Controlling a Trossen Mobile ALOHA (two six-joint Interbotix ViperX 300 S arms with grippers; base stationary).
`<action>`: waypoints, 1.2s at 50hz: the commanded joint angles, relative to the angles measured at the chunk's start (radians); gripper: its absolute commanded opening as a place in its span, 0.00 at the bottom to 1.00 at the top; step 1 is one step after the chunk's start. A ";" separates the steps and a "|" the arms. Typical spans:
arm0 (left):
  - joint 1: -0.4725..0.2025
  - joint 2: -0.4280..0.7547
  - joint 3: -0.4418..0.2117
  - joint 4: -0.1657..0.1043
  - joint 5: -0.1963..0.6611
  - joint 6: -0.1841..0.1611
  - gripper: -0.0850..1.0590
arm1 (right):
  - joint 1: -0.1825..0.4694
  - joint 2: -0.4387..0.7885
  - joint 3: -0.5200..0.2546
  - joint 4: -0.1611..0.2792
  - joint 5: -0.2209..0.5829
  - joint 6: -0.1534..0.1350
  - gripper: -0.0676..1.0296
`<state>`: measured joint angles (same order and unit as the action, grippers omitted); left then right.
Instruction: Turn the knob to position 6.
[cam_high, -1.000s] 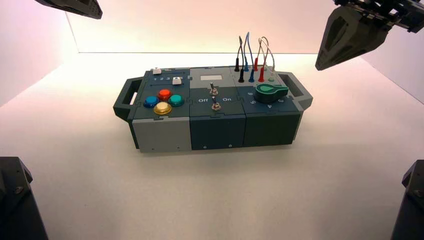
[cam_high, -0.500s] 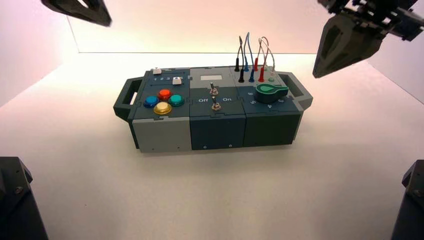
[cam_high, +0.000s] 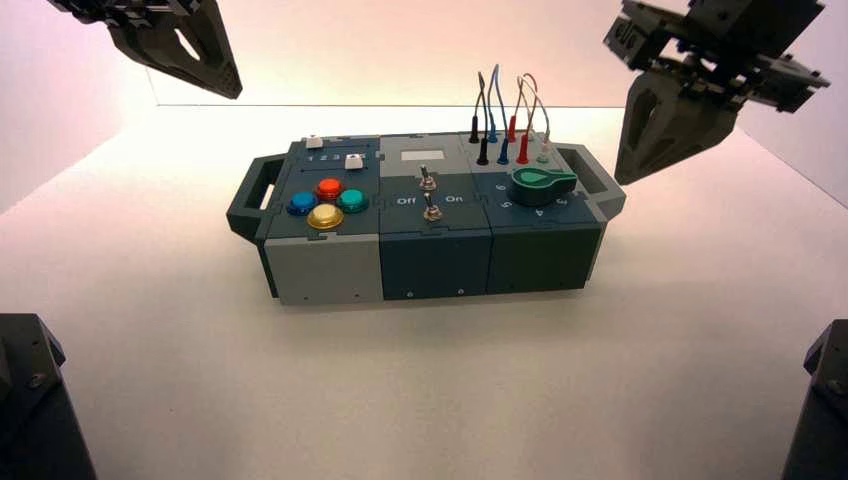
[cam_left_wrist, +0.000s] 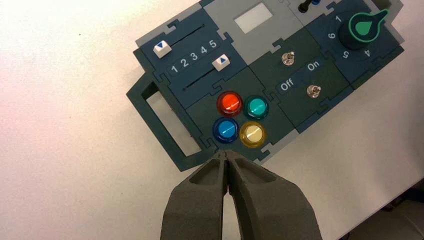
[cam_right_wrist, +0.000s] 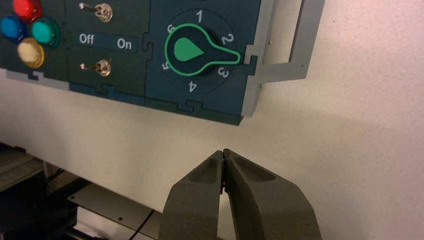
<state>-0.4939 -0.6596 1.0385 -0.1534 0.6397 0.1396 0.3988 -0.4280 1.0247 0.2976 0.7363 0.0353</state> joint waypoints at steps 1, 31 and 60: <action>-0.002 -0.002 -0.029 0.000 -0.005 0.005 0.05 | 0.003 0.025 -0.011 0.005 -0.028 -0.003 0.04; -0.002 0.000 -0.034 0.003 -0.005 0.005 0.05 | 0.003 0.127 -0.057 0.005 -0.135 -0.006 0.04; -0.002 0.002 -0.034 0.002 -0.005 0.006 0.05 | 0.005 0.245 -0.103 0.005 -0.178 -0.006 0.04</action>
<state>-0.4939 -0.6550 1.0354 -0.1519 0.6397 0.1427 0.4004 -0.1825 0.9603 0.2976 0.5645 0.0307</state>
